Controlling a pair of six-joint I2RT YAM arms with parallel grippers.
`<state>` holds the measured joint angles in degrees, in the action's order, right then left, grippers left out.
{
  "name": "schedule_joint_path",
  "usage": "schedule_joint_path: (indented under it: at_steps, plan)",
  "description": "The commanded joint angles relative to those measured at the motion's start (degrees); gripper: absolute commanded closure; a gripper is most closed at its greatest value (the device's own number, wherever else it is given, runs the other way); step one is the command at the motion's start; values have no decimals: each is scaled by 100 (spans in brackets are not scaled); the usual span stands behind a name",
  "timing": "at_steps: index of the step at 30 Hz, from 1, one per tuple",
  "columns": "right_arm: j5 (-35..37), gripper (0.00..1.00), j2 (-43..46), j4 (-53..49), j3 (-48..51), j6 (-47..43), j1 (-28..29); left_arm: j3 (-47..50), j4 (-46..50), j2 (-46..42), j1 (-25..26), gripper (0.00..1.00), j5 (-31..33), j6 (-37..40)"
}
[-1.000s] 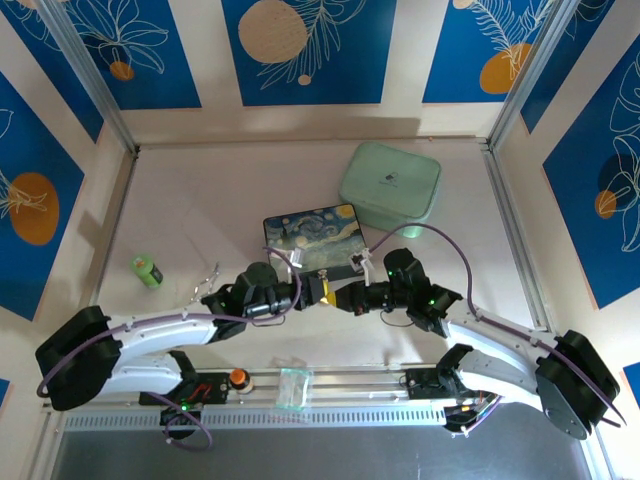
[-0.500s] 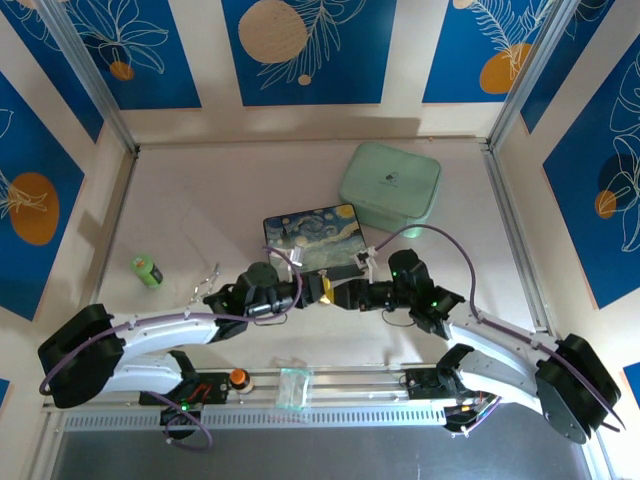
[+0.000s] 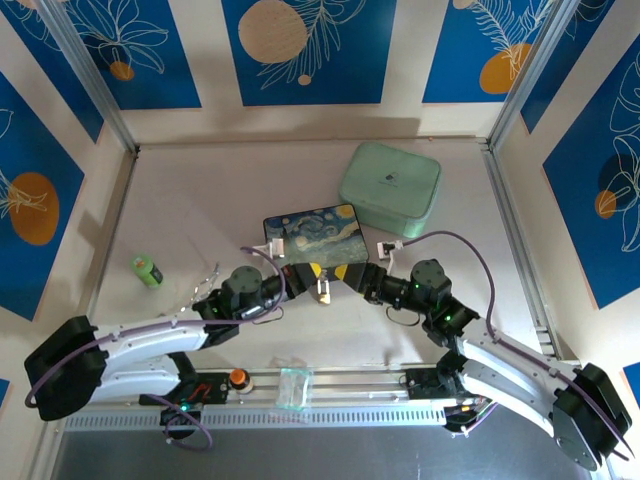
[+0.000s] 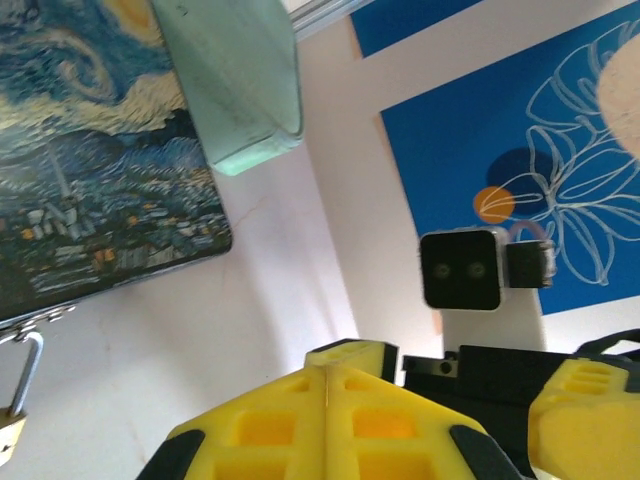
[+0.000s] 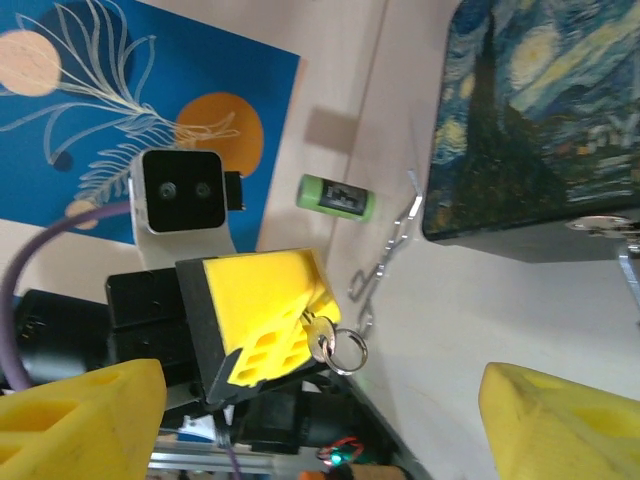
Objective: Unlock the padlock with the key
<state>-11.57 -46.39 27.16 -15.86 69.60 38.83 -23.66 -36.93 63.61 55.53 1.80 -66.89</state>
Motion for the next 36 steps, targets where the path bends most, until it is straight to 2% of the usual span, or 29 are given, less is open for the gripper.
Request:
schedule_joint_path:
  at_steps: [1, 12, 18, 22, 27, 31, 36]
  plan:
    - [56, 20, -235, 648, -90, 473, 127, 66, -494, -177, 46, 100, 110, -255]
    - [-178, 46, -1355, 2342, -229, 788, 370, -12, -397, -299, 90, 100, 223, -244]
    - [31, 54, -1389, 2425, -232, 840, 529, 37, -489, -297, 90, 100, 285, -290]
    - [28, 64, -1493, 2503, -251, 886, 582, 72, -586, -306, 90, 100, 312, -290]
    - [15, 66, -1724, 2708, -225, 988, 591, 44, -599, -293, 90, 100, 268, -272]
    - [-53, 75, -1884, 2883, -213, 1055, 591, 116, -702, -301, 90, 100, 301, -324]
    - [116, 82, -1873, 2960, -94, 1117, 591, 199, -570, -435, 90, 100, 437, -351]
